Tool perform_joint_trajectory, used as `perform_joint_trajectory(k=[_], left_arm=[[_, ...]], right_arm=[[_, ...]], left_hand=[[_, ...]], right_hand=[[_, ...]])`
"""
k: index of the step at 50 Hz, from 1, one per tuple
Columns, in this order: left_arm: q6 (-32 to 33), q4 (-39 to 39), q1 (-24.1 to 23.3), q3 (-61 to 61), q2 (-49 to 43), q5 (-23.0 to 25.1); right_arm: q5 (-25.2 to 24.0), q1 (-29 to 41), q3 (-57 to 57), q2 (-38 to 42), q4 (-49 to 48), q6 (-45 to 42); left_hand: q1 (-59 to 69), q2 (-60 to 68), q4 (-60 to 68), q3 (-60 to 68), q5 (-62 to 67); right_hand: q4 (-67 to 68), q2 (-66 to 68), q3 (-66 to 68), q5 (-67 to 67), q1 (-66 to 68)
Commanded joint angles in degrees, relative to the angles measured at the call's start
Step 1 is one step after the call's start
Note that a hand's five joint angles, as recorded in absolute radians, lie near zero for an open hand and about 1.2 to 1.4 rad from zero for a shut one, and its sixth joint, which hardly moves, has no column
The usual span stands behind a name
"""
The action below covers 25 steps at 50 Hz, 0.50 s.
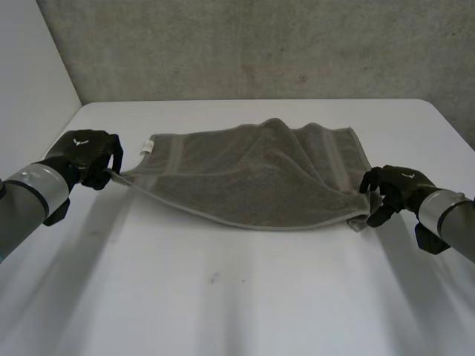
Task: Fold the towel.
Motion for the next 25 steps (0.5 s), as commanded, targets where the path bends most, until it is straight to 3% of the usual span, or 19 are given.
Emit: perform_joint_trajectory(k=[1,18,25], left_arm=[[-0.97,1.1,-0.04,-0.03,0.01,0.0],[-0.97,2.42,0.05,0.05,-0.16,0.09],[-1.05,3.12,0.13,0.76,-0.69,0.0]], right_arm=[[-0.52,0.16,1.46,1.22,-3.2,8.36],[0.71,3.94,-0.65,6.23,-8.48,9.86],[3.51,4.82,-3.45,9.39,-11.38,9.25]], left_hand=[[12.26,10.34,10.23,10.27,10.64],[12.26,10.34,10.23,10.27,10.64],[12.26,10.34,10.23,10.27,10.64]], right_hand=[[1.7,1.34,1.91,1.85,5.38],[5.56,5.21,5.77,5.71,9.24],[12.96,12.6,13.17,13.11,16.63]])
